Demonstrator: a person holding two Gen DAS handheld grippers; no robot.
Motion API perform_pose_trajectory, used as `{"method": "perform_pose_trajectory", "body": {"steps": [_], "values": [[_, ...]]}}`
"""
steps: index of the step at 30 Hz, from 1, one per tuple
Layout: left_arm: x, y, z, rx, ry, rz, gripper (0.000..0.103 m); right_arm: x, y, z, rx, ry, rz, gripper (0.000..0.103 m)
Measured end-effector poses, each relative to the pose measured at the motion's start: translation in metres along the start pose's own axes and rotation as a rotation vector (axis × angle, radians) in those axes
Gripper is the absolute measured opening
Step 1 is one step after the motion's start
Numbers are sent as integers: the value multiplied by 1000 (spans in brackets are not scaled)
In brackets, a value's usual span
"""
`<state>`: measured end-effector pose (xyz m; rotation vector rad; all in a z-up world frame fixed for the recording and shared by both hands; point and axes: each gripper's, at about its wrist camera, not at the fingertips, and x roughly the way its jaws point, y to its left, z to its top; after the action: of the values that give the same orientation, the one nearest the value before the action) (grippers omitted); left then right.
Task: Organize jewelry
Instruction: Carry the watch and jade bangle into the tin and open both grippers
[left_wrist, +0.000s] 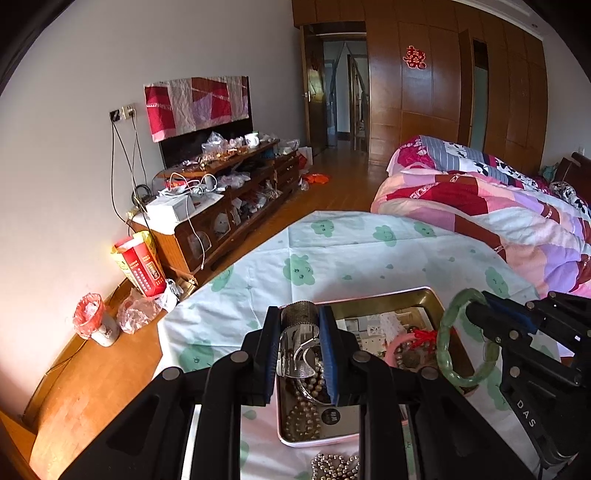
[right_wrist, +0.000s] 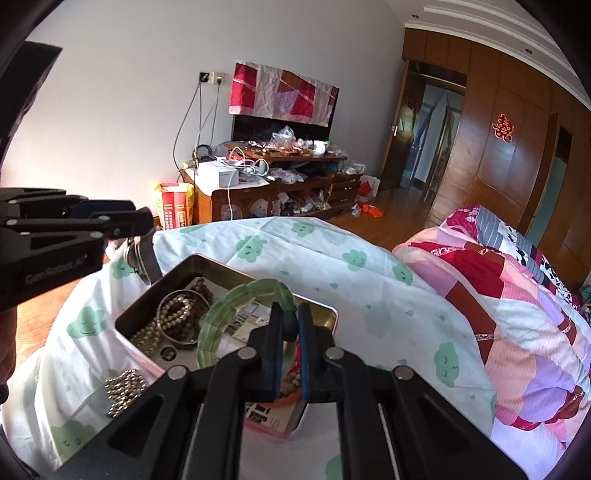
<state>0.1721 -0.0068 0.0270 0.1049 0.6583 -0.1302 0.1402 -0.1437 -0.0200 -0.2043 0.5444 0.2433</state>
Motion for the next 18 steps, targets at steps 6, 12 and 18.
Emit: {"method": "perform_pose_trajectory", "body": {"steps": [6,12,18], "values": [[15,-3,-3,-3,24,-2,21,13,2,1,-7,21,-1,8],[28,-11,-8,29,45,23,21,25,7,0,-17,43,-2,8],[39,-23,-13,53,56,39,21,37,8,-5,-16,74,-13,8]]}}
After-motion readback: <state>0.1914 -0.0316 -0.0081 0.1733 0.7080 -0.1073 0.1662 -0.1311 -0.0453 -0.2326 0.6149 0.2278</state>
